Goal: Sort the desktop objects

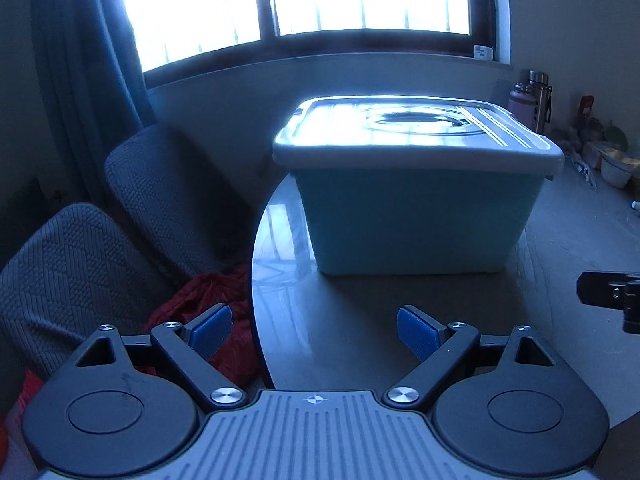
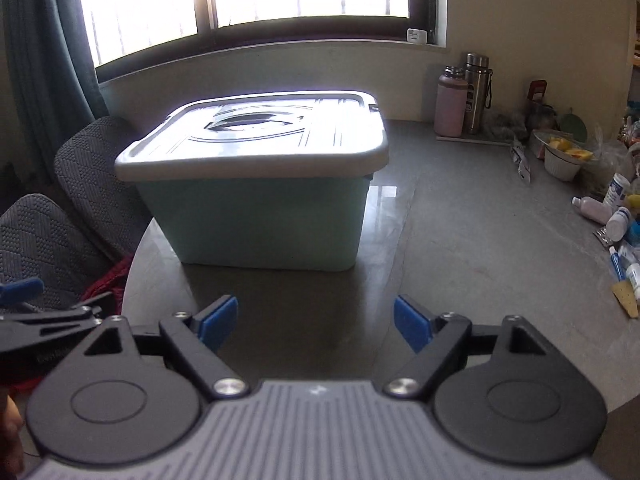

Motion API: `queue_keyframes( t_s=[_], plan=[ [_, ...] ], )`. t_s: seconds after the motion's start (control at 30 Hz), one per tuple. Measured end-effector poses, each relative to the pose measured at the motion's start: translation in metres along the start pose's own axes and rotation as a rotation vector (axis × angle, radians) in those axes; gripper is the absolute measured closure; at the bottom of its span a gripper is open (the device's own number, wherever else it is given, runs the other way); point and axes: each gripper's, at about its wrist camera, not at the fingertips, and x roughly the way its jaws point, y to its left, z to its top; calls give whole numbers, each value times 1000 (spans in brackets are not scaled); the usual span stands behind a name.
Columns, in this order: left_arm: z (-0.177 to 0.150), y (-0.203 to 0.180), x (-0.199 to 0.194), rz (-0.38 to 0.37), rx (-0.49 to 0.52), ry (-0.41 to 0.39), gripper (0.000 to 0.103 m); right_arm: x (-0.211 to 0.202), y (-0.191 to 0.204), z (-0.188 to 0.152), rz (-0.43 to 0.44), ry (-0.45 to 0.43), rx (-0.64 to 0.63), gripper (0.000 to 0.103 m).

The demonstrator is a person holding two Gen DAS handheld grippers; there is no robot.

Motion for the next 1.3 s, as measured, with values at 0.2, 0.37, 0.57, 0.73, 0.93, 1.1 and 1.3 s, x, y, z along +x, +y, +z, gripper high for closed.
queue_keyframes(
  t_s=[0.2, 0.37, 0.57, 0.73, 0.93, 1.1, 1.3],
  plan=[
    [-19, 4, -5, 3, -12, 7, 12, -6, 7, -16, 0, -16, -8, 18],
    [-24, 5, -7, 2, -22, 7, 12, -8, 8, -24, -2, -19, -7, 18],
    [-24, 3, -5, -10, -29, 16, 11, -12, 7, -28, 0, -23, 1, 18],
    [-23, -1, -3, -15, -26, 17, 11, -13, 6, -29, -4, -26, 6, 18],
    [-23, -3, -1, -9, -22, 24, 11, -10, 4, -31, 1, -11, 13, 18],
    [-23, -5, 1, -14, -25, 32, 11, -9, 1, -31, -2, -6, 15, 18],
    [-22, -9, 3, -26, -24, 38, 11, -10, -1, -30, 0, -10, 18, 18]
  ],
)
